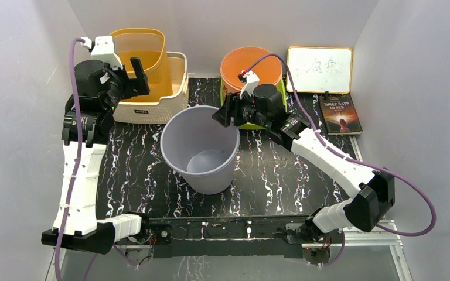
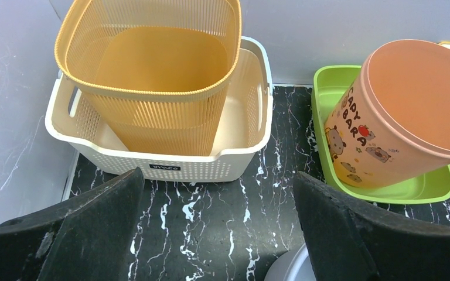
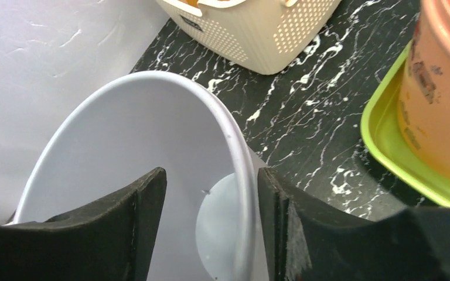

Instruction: Turn the large container upside down

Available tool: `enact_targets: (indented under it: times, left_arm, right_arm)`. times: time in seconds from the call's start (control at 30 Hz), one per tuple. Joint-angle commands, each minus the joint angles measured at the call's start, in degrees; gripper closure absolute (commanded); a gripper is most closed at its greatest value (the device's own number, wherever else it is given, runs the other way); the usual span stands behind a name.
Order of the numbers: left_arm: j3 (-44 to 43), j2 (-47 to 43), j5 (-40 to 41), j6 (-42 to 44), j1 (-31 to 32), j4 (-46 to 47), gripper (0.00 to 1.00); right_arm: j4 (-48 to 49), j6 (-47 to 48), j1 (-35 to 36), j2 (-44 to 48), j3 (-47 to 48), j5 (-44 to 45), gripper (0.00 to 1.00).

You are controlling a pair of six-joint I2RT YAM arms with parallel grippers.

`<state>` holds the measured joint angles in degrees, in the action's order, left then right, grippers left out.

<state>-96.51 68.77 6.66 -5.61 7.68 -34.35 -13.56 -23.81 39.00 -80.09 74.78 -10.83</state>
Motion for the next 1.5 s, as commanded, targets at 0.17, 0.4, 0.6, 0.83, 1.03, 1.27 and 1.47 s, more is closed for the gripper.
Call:
enact_targets:
  times: [0.17, 0.4, 0.6, 0.83, 1.03, 1.27, 1.47]
  left_arm:
    - [2.5, -1.3, -0.8, 0.4, 0.2, 2.0, 0.02]
    - [5.4, -1.6, -1.2, 0.0, 0.2, 3.3, 0.02]
    - [8.5, -1.9, -1.4, -0.6, 0.1, 5.1, 0.02]
    - [9.4, -1.9, -1.6, -0.9, 0.2, 5.3, 0.02]
    - [10.6, -2.8, -2.0, -0.6, 0.1, 5.9, 0.02]
    - [11.7, -4.0, -1.6, -0.5, 0.2, 6.2, 0.02]
    - [11.2, -4.5, -0.7, -0.4, 0.1, 5.0, 0.02]
  right_arm:
    - [-0.2, 10.3, 0.9, 6.3, 3.6, 9.8, 0.38]
    - [-7.5, 19.4, 7.0, 7.5, 9.1, 4.6, 0.38]
    - [-14.1, 27.5, 23.4, 7.0, 10.6, 2.7, 0.4]
    - [-18.9, 30.2, 33.6, 4.2, 10.5, 9.5, 0.41]
    - [-16.7, 30.5, 34.3, 3.9, 8.8, 15.3, 0.41]
    - [-17.5, 33.4, 34.3, 0.4, 9.1, 14.3, 0.44]
    - [-16.4, 33.9, 34.3, -1.3, 8.3, 13.9, 0.52]
